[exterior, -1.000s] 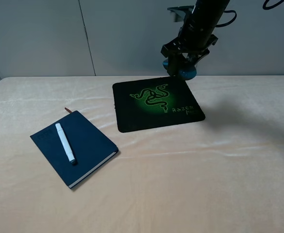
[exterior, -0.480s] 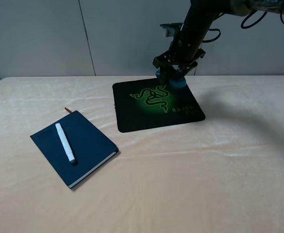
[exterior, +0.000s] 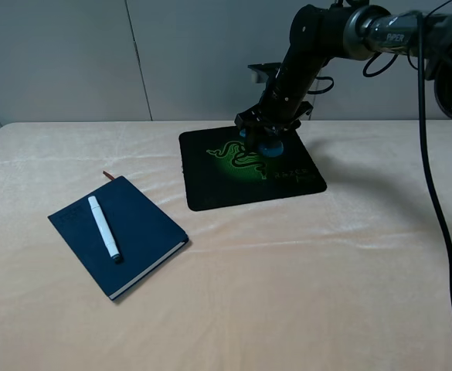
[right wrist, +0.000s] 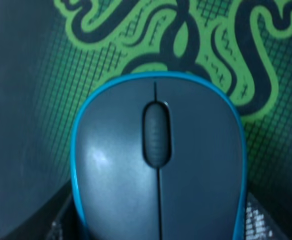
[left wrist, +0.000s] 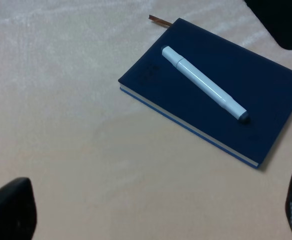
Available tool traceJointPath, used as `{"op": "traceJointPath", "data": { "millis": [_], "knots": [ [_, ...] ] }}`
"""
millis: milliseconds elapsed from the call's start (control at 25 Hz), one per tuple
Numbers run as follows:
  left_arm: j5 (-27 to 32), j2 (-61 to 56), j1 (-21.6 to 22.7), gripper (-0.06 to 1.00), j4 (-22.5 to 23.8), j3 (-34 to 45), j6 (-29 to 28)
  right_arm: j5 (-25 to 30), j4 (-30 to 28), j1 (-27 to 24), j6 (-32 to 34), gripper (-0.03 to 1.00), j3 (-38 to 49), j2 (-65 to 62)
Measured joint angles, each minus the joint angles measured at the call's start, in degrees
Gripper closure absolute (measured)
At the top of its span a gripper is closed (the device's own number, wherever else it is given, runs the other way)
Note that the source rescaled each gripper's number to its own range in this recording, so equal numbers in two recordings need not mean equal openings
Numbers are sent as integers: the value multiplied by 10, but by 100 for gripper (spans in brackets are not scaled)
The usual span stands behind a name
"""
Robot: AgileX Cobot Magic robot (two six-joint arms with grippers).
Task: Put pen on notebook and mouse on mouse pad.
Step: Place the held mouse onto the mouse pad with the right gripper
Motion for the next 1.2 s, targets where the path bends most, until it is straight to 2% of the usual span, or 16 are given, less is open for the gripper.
{"op": "traceJointPath", "data": {
  "millis": [440, 1000, 1040, 1080, 1120, 1160, 1200],
  "knots": [
    [0, 0, 0, -6, 0, 0, 0, -59, 1, 0, 0, 97, -10, 46],
    [0, 0, 0, -6, 0, 0, 0, -70, 1, 0, 10, 96, -10, 58],
    [0, 0, 0, -6, 0, 0, 0, -70, 2, 0, 15, 81, -10, 58],
    [0, 0, 0, -6, 0, 0, 0, -70, 2, 0, 18, 50, -10, 58],
    [0, 0, 0, -6, 0, 0, 0, -70, 3, 0, 21, 31, -10, 58],
    [0, 0, 0, -6, 0, 0, 0, -70, 4, 0, 26, 17, -10, 58],
    [0, 0, 0, -6, 0, 0, 0, -70, 6, 0, 30, 9, -10, 58]
  ]
}}
